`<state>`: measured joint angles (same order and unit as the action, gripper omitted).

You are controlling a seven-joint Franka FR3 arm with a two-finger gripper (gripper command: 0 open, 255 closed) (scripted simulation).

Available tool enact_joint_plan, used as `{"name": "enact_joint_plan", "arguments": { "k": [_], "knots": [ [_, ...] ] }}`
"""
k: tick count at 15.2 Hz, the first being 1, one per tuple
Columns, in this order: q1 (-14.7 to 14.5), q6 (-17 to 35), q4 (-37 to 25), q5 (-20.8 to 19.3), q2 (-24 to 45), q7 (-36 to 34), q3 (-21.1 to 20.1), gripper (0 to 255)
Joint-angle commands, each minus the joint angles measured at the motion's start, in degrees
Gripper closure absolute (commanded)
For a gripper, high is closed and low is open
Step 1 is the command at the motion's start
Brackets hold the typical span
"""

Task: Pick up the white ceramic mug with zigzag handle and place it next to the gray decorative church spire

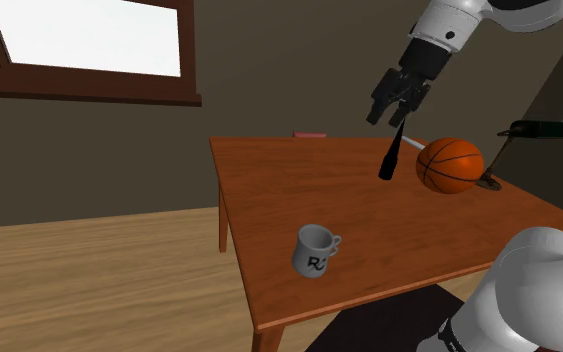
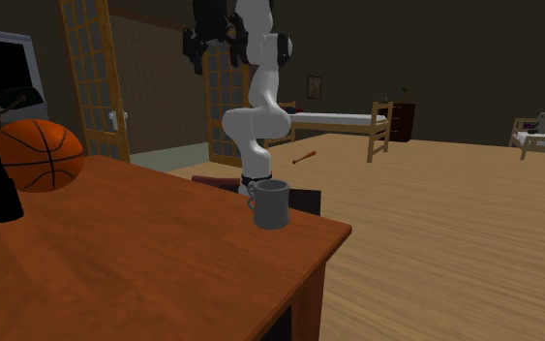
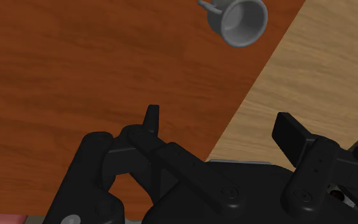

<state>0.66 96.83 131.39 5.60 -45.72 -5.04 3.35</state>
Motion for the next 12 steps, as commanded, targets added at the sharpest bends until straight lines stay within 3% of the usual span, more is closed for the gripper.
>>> {"name": "enact_joint_plan", "arguments": {
  "k": [1, 12],
  "knots": [
    [0.00, 0.00, 0.00, 0.00, 0.00, 0.00, 0.00, 0],
    [-3.28, 16.13, 17.50, 1.48, 1.99, -0.11, -5.64, 0]
  ]
}}
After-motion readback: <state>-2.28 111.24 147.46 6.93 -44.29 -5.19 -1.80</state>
